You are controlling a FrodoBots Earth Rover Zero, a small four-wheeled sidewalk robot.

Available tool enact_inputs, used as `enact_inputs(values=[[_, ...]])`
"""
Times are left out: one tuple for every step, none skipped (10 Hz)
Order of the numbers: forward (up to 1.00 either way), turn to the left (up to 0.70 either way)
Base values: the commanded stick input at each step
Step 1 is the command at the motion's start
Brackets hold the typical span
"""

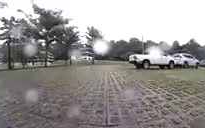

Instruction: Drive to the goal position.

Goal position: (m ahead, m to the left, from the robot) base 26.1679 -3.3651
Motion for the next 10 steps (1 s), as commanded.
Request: enact_inputs(values=[[0.85,0.0],[0.85,0.0],[0.85,0.0],[0.85,0.0],[0.85,0.0],[0.85,0.0],[0.85,0.0],[0.85,0.0],[0.85,0.0],[0.85,0.0]])
